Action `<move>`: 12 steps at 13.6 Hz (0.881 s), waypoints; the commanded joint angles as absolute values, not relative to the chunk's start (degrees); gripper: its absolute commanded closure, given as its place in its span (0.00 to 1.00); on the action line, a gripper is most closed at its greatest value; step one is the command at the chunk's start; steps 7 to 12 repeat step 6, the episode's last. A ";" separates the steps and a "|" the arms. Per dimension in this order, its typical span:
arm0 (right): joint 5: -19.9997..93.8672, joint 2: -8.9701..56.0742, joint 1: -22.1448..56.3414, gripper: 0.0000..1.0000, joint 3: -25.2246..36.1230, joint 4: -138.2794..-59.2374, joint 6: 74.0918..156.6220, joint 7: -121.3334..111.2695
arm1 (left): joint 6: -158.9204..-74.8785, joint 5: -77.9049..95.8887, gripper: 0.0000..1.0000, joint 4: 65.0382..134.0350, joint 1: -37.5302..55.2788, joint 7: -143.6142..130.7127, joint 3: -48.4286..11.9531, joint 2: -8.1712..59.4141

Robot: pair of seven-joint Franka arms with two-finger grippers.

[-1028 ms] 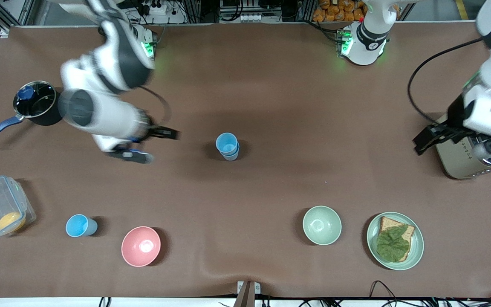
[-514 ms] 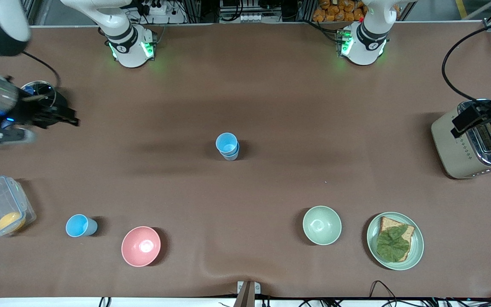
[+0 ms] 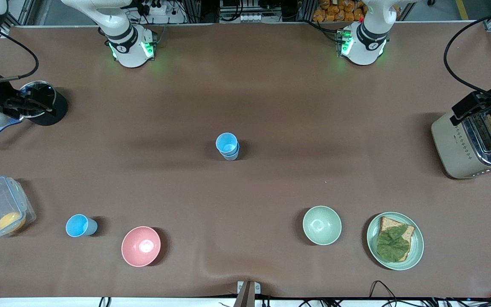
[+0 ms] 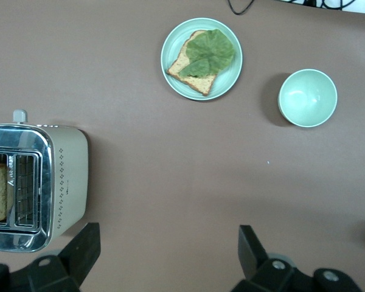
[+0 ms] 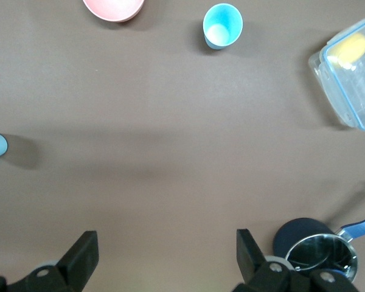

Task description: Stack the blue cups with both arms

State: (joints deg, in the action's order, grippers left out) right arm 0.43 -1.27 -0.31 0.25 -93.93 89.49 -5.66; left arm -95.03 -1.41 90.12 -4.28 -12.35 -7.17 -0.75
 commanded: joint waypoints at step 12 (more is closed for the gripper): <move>-0.09 -2.19 -10.02 0.00 -8.96 -93.34 88.42 -9.58 | -90.53 -0.79 0.00 86.75 -3.87 -11.07 -9.75 0.18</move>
